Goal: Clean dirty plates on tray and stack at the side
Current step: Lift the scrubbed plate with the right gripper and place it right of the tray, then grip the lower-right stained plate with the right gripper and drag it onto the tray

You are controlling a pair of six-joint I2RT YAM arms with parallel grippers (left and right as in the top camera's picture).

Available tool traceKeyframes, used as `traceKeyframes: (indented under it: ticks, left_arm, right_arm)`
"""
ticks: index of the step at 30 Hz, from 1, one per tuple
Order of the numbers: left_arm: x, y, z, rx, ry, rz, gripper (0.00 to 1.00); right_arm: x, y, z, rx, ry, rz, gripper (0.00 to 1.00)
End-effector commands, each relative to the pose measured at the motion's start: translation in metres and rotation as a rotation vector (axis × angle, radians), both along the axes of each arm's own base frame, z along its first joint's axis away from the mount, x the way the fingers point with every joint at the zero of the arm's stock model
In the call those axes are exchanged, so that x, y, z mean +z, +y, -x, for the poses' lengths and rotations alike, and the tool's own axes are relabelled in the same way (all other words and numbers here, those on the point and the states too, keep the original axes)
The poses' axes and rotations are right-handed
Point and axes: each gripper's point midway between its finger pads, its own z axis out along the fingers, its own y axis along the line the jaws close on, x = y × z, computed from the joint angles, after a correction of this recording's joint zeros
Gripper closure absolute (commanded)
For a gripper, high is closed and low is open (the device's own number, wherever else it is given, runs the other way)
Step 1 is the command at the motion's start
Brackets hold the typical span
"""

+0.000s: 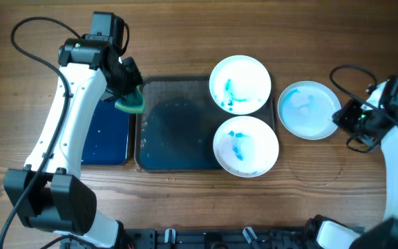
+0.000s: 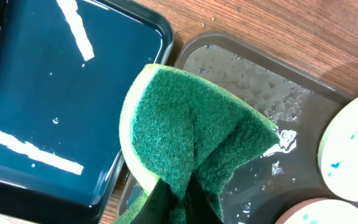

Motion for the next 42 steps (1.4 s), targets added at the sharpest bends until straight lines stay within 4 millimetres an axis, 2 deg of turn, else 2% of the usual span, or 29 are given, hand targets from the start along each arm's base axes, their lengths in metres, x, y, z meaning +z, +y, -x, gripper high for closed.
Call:
traceKeyframes:
  ticks: [1,3,5,8,12,15,19,22,24,29,31,34,38,42]
  left_arm:
    - [0.004,0.000,-0.002,-0.018,-0.015,-0.012,0.96]
    - [0.004,0.000,-0.002,-0.018,-0.015,-0.012,0.96]
    - [0.004,0.000,-0.002,-0.018,-0.015,-0.011,0.96]
    - [0.004,0.000,-0.002,-0.015,-0.014,-0.011,0.96]
    - [0.004,0.000,-0.002,-0.015,-0.015,-0.011,0.96]
    - [0.004,0.000,-0.002,-0.015,-0.015,-0.011,0.96]
    - [0.004,0.000,-0.004,-0.015,-0.022,-0.010,0.96]
    - [0.004,0.000,-0.004,-0.015,-0.022,-0.010,0.96]
    - [0.004,0.000,-0.004,-0.015,-0.022,-0.010,0.96]
    - [0.004,0.000,-0.004,-0.015,-0.022,-0.010,0.96]
    - [0.004,0.000,-0.004,-0.015,-0.022,-0.010,0.96]
    - [0.004,0.000,-0.004,-0.015,-0.022,-0.010,0.96]
    - [0.004,0.000,-0.004,-0.015,-0.022,-0.010,0.96]
    - [0.004,0.000,-0.004,-0.015,-0.022,-0.010,0.96]
  right_arm:
    - [0.050,0.023,0.013,0.108,-0.119,-0.020,0.57]
    - [0.064,0.053,0.027,0.203,-0.162,-0.122,0.57]
    - [0.059,0.065,0.043,0.236,-0.106,-0.153,0.57]
    - [0.035,0.088,0.059,0.290,-0.016,-0.204,0.58]
    - [-0.010,0.129,0.077,0.366,0.086,-0.261,0.59]
    - [-0.042,0.132,0.085,0.340,0.185,-0.149,0.59]
    - [-0.077,0.136,0.072,0.320,0.264,-0.043,0.62]
    - [-0.102,0.142,0.064,0.337,0.309,-0.048,0.68]
    - [-0.109,0.143,0.062,0.338,0.322,-0.049,0.76]
    - [-0.107,0.147,0.061,0.351,0.314,-0.071,0.94]
    - [-0.105,0.149,0.062,0.356,0.317,-0.081,0.96]
    - [-0.091,0.162,0.058,0.433,0.302,-0.119,0.96]
    - [-0.060,0.203,0.048,0.545,0.232,-0.111,0.96]
    - [-0.032,0.264,0.035,0.612,0.105,-0.111,0.95]
